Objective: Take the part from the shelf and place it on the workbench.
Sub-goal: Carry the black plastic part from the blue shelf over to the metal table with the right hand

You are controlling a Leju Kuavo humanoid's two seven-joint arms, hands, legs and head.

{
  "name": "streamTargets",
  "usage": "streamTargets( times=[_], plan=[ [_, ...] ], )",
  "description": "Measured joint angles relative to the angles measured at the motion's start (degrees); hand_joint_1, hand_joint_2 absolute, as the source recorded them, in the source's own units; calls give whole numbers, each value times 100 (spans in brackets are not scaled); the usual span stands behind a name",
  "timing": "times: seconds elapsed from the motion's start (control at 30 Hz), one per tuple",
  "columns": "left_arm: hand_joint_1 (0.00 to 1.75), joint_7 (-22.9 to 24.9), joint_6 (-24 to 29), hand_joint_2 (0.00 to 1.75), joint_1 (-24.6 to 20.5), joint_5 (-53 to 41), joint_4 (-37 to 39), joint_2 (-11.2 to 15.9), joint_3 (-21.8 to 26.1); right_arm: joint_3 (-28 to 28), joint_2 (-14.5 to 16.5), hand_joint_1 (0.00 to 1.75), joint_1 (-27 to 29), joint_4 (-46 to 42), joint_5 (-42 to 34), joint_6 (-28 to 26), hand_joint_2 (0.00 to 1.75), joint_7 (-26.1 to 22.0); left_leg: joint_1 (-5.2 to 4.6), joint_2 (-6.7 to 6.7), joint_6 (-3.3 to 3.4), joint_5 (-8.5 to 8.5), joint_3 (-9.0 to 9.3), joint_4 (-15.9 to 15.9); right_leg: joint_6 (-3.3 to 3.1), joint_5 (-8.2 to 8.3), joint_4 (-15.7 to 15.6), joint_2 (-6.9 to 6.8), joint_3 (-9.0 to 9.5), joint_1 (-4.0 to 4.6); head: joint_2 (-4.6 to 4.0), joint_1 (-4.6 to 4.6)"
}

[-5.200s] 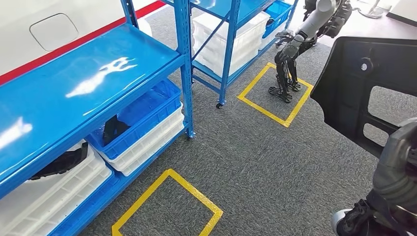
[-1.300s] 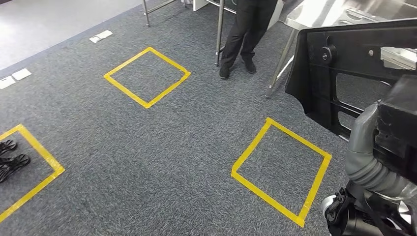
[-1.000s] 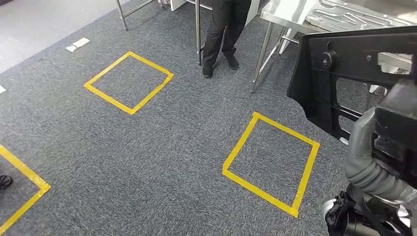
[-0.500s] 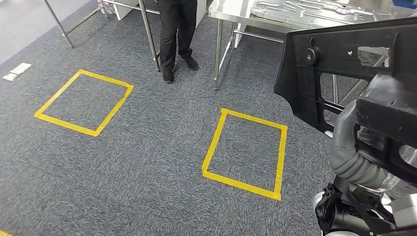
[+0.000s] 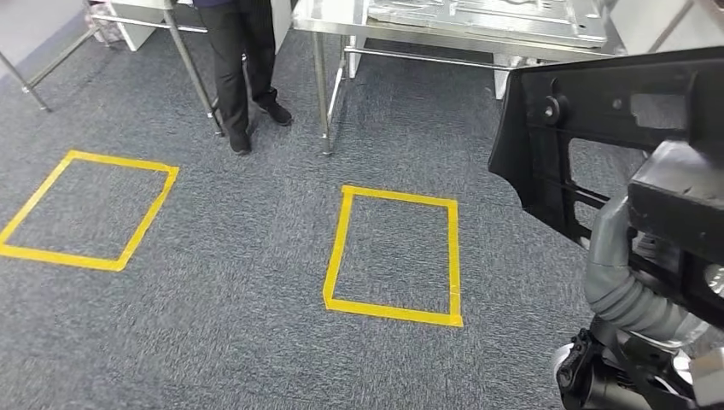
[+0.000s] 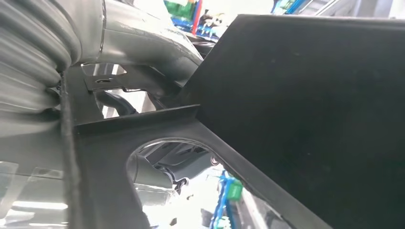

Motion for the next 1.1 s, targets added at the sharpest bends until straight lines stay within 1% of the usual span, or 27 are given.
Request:
streamTargets(
  times=[0.03,0.07,0.13,0.17,0.2,0.23,0.27,0.3,0.33,0.37,0.4,0.43,0.47,0.5,0.53,0.57,0.6,0.67,0.7,0.73,0.77,0.8,0.87,0.9,0.93,1.03,1.1],
  plan=[
    [0,5,1,175,-8,-1,-1,-5,1,2,-1,175,12,-1,4,0,175,6,7,-108,-32,-23,27,0,-19,14,-46,53,26,-15,0,-11],
    [0,5,1,175,-18,-2,-1,-7,2,3,-2,175,11,-2,9,0,175,17,19,-309,-59,-74,20,59,-40,29,-93,103,61,-36,0,-27],
    [0,4,7,175,-26,-3,-2,-9,5,7,-1,175,6,-2,18,1,175,35,42,-766,-91,-306,-199,505,-77,51,-161,196,122,-70,0,-95],
    [0,3,12,175,-15,-3,-1,-9,7,9,0,175,2,5,19,2,175,42,44,-847,-95,-452,-409,863,-95,46,-164,257,130,-73,0,-132],
    [0,2,19,175,0,-2,-1,-8,9,12,1,175,6,11,19,2,175,43,42,-839,-98,-554,-625,1204,-107,37,-160,330,134,-72,0,-165],
    [0,1,25,175,16,-2,1,-7,12,14,2,175,10,18,18,2,175,45,43,-814,-101,-562,-790,1417,-113,24,-152,414,139,-70,0,-189],
    [0,-4,30,175,29,-2,2,-4,16,16,3,175,12,22,18,2,175,45,45,-797,-100,-451,-864,1439,-110,7,-142,506,150,-71,0,-206],
    [0,-10,33,175,33,-2,2,-2,21,19,3,175,11,22,17,2,175,45,49,-813,-95,-237,-834,1252,-99,-13,-128,595,165,-75,0,-225],
    [0,-19,34,175,34,-2,3,0,26,20,4,175,11,22,17,2,175,45,59,-910,-86,26,-728,912,-81,-41,-105,675,181,-83,0,-242],
    [0,-28,35,175,32,-2,3,1,30,22,4,175,9,24,18,2,175,45,78,-1073,-75,212,-605,583,-53,-74,-75,747,187,-83,0,-257],
    [0,-37,35,175,31,-2,2,1,34,27,4,175,3,28,18,2,175,46,93,-1210,-64,313,-494,317,-23,-106,-42,820,182,-93,0,-268],
    [0,-45,36,175,32,2,2,1,36,33,3,175,-7,34,19,2,175,50,97,-1312,-52,335,-423,160,13,-126,-21,888,170,-110,0,-269],
    [0,-49,38,175,33,8,2,0,37,40,3,175,-14,41,19,2,175,55,89,-1320,-35,292,-388,119,52,-133,-17,958,156,-129,0,-271],
    [0,-54,45,175,34,15,1,-1,38,48,2,175,-21,46,20,2,175,67,79,-1247,-11,280,-360,89,87,-131,-27,1037,147,-152,0,-270],
    [0,-56,55,175,34,23,1,-1,39,54,-1,175,-20,49,20,2,175,81,78,-1172,16,278,-335,69,119,-133,-31,1055,143,-163,0,-268],
    [0,-60,64,175,32,28,1,0,39,57,-4,175,-23,50,23,1,175,92,86,-1086,47,272,-299,43,151,-162,12,969,123,-155,0,-249],
    [0,-64,73,175,30,31,1,-3,39,62,-10,175,-34,51,29,1,175,101,94,-994,77,264,-260,17,181,-241,154,820,54,-145,0,-212],
    [0,-71,75,175,37,33,1,-7,39,70,-20,175,-56,56,39,0,175,107,87,-796,116,227,-200,-8,242,-526,764,463,-269,-138,0,-125],
    [0,-72,75,175,44,33,2,-8,39,74,-22,175,-60,61,41,1,175,110,78,-696,125,205,-185,-8,265,-662,1130,386,-481,-146,0,-95],
    [0,-72,74,175,50,33,3,-6,39,76,-22,175,-55,68,40,1,175,113,68,-602,125,181,-170,-8,275,-719,1394,353,-644,-151,0,-72],
    [0,-72,74,175,51,34,4,-4,39,78,-23,175,-50,75,40,2,175,115,58,-520,120,156,-149,-7,273,-666,1472,338,-713,-151,0,-49],
    [0,-72,74,175,48,34,4,-3,39,78,-23,175,-46,80,40,2,175,115,48,-454,114,128,-119,-7,256,-504,1334,331,-666,-147,0,-28],
    [0,-72,74,175,33,35,3,-10,39,78,-26,175,-43,84,42,2,175,115,34,-375,92,73,-46,-14,175,-83,629,326,-325,-120,0,-8],
    [0,-72,75,175,16,35,2,-16,40,78,-26,175,-39,83,43,2,175,115,28,-359,75,52,-24,-17,124,38,299,321,-157,-97,0,-20],
    [0,-72,75,175,0,36,2,-25,40,77,-27,175,-33,81,44,2,175,115,28,-354,53,41,-16,-21,80,80,87,315,-46,-75,0,-24],
    [0,-64,76,175,-32,43,1,-46,42,69,-29,175,16,66,43,1,175,109,39,-401,-34,35,-7,-51,-5,38,-71,282,36,-46,0,-13],
    [0,-57,79,175,-35,45,1,-51,42,60,-27,175,58,42,31,0,175,102,47,-600,-80,-56,-41,64,-45,60,-186,254,120,-70,0,-32]
  ],
)
